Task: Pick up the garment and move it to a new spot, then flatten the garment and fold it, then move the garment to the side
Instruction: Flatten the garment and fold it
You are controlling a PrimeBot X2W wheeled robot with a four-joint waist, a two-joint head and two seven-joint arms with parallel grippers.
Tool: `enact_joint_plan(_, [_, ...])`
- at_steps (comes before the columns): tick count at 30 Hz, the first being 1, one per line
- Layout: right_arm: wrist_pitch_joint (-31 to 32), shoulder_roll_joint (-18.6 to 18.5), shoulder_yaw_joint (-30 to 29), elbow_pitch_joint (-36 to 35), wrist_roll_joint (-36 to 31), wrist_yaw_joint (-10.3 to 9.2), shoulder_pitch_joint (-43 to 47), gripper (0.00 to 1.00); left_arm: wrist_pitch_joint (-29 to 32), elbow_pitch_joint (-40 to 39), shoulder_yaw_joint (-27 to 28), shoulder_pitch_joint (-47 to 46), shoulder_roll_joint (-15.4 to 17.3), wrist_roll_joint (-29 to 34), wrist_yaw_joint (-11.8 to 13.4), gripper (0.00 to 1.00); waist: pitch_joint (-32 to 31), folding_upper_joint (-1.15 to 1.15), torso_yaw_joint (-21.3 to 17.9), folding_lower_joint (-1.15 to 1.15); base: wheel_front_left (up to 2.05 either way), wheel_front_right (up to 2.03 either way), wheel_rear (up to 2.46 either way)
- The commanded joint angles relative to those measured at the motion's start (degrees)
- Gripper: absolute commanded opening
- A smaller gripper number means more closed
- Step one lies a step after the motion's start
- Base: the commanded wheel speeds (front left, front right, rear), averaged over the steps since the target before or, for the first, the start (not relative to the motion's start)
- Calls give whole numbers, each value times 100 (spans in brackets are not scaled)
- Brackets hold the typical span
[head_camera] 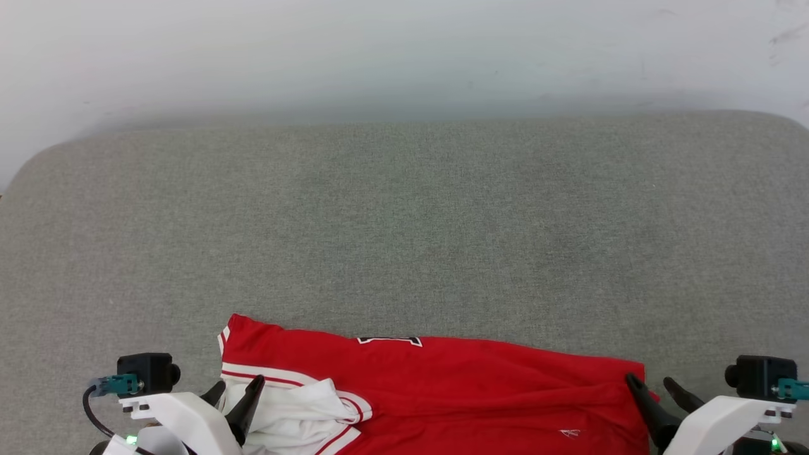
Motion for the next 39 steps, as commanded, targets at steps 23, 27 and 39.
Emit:
enact_joint_plan(23, [1689, -37, -593, -142, -367, -4, -15, 100, -2252, -1421, 517, -248, -563, 2189, 545, 100, 149, 0, 560, 1, 0, 0, 0])
enact_joint_plan(27, [1724, 9, -509, 201, -268, -5, -106, 100, -2259, -1515, 513, -229, -672, 2333, 561, 100, 238, 0, 665, 1, 0, 0, 0])
enact_joint_plan(39, [1993, 41, -312, 592, 164, -4, -296, 0, -2263, -1414, 500, -78, -684, 2532, 640, 100, 96, 0, 663, 1, 0, 0, 0])
